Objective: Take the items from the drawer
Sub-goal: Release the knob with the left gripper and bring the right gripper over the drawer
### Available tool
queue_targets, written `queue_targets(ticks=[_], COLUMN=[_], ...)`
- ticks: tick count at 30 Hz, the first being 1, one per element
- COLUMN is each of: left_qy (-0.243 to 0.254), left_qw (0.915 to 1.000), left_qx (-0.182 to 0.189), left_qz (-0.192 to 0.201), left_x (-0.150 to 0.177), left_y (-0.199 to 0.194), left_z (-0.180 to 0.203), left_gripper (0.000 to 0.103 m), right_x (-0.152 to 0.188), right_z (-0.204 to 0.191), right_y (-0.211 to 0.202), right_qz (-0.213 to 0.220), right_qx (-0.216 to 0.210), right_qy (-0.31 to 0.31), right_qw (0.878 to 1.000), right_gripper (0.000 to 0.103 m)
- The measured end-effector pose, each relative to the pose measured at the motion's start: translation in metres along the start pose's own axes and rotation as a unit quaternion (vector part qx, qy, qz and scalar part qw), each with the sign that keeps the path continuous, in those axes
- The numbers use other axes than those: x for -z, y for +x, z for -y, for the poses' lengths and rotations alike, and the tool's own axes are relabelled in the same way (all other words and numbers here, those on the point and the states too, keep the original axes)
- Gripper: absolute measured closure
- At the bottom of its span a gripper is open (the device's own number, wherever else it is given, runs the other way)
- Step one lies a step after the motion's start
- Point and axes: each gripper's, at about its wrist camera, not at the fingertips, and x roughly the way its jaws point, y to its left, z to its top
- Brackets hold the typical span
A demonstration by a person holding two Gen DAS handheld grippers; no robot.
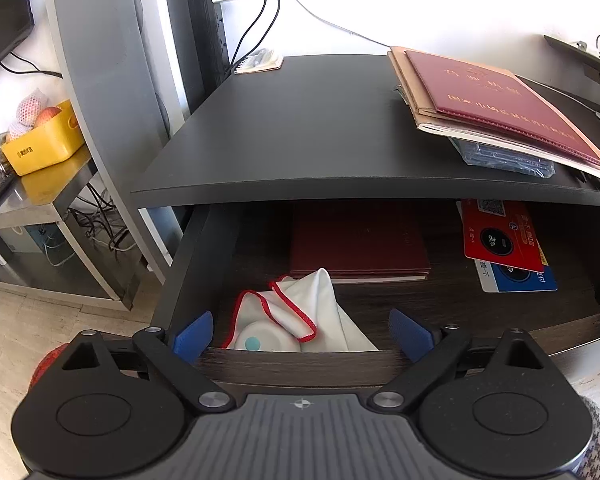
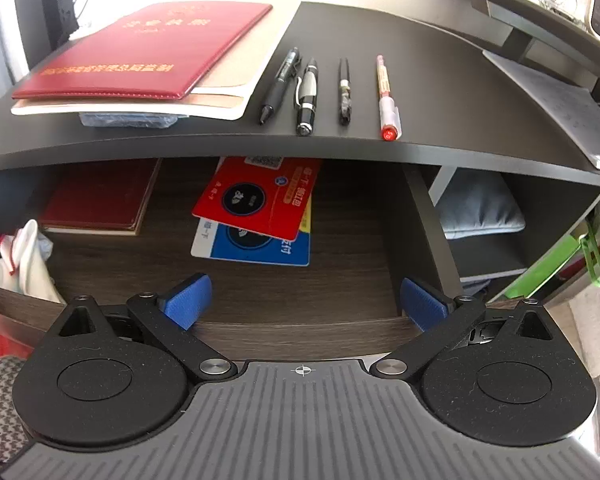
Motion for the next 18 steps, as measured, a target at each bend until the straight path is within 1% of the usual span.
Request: queue_targets(ticks=[3, 9, 18], left_qy=[0.006, 0.007, 0.003], left_qw=[1.0000, 1.0000, 1.0000], left_qx=[-0.004, 0.001, 0.003], left_qz=[0.002, 0.000, -0.003], left_x=[0.000, 0.007, 0.026], left_y=[-0.004, -0.010, -0.026], left_z=[0.001, -0.001, -0.004], left_gripper=[0.007, 0.007, 0.007], right_x=[0.001, 0.008, 0.029], right_z=[-0.002, -0.004, -0.007], right_y=[0.001, -0.002, -0.016], right_qz=[-0.003, 0.001, 0.007], right_qx=[0.005, 0.009, 0.008], right_qy=[0.000, 0.001, 0.000], right_qw=[1.000, 1.000, 1.000], right_gripper=[0.000, 0.000, 0.000])
